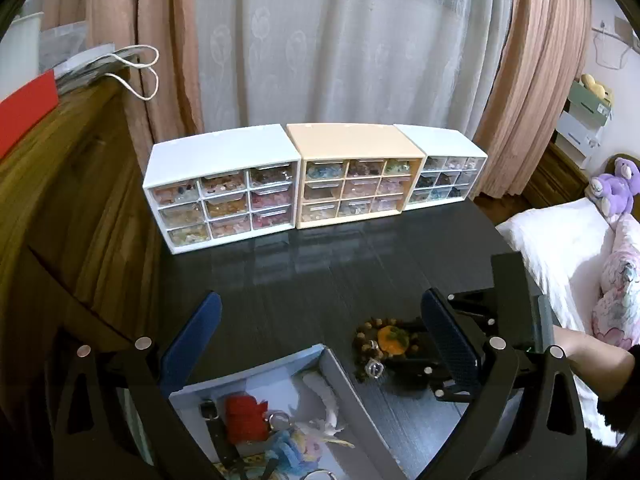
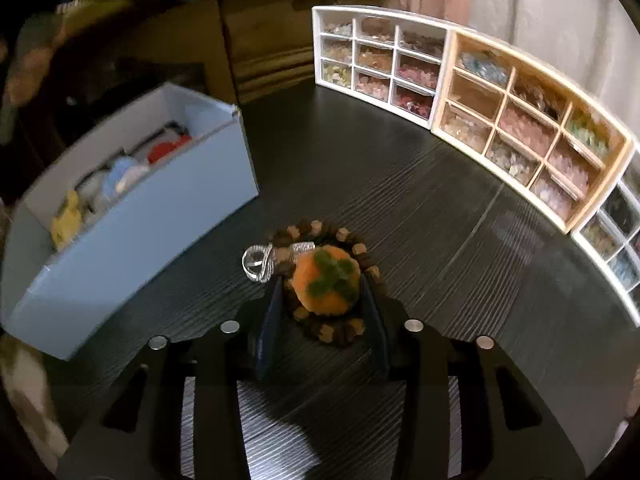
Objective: Organize jewelry
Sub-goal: 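Move both tools back to the pumpkin bead bracelet on the table, then grasp the orange pumpkin charm with the right tool while the left tool grasps the bead strand, then carry the bracelet with both tools into the blue box and release it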
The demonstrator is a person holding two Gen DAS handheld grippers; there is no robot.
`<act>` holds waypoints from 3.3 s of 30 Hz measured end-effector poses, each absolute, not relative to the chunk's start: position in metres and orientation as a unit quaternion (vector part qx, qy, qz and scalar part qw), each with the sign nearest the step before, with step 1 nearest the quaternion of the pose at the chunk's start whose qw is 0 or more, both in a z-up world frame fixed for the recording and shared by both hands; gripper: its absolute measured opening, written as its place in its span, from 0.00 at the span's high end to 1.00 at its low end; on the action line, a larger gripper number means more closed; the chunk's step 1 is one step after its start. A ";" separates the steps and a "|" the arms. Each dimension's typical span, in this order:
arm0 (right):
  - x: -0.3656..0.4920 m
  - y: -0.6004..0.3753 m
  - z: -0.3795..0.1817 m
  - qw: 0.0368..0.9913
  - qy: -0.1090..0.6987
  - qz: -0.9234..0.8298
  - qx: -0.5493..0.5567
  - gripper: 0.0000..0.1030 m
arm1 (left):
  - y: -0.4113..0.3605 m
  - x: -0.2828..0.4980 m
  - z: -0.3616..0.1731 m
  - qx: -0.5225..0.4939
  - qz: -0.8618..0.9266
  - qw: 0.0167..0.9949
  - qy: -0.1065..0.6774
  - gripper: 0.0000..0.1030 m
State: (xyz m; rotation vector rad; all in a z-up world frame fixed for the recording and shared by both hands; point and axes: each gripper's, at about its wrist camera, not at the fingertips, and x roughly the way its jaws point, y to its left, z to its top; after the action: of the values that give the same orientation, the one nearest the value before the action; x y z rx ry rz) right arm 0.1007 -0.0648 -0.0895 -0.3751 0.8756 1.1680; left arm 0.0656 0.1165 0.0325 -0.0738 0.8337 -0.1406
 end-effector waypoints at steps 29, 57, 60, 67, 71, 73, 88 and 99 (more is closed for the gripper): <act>0.112 -0.073 -0.085 0.743 0.420 0.513 -0.090 0.75 | 0.090 0.079 0.031 0.003 -0.100 0.899 0.426 0.04; 0.140 -0.219 -0.079 0.792 0.409 0.426 0.154 0.75 | 0.008 0.170 -0.102 0.163 -0.130 0.721 0.660 0.20; 0.141 -0.224 -0.080 0.793 0.407 0.424 0.162 0.74 | 0.008 0.174 -0.109 0.161 -0.127 0.719 0.664 0.20; 0.140 -0.229 -0.081 0.795 0.406 0.419 0.166 0.74 | 0.020 0.176 -0.115 0.119 -0.137 0.729 0.660 0.20; 0.140 -0.230 -0.081 0.795 0.408 0.417 0.167 0.74 | 0.033 0.181 -0.110 0.119 -0.144 0.746 0.639 0.49; 0.140 -0.230 -0.080 0.794 0.408 0.417 0.170 0.74 | 0.036 0.183 -0.108 0.116 -0.138 0.745 0.642 0.63; 0.129 -0.231 -0.048 0.811 0.391 0.413 0.138 0.74 | 0.058 0.162 -0.056 0.050 -0.068 0.843 0.531 0.89; 0.107 -0.208 -0.005 0.827 0.357 0.422 0.106 0.74 | 0.042 0.076 0.026 0.037 -0.034 0.900 0.434 0.89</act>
State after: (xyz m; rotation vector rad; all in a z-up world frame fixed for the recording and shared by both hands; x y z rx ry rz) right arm 0.1069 -0.2075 -0.0045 0.2261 0.7574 0.8955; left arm 0.0760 0.0416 0.0258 0.0768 0.8975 -0.0704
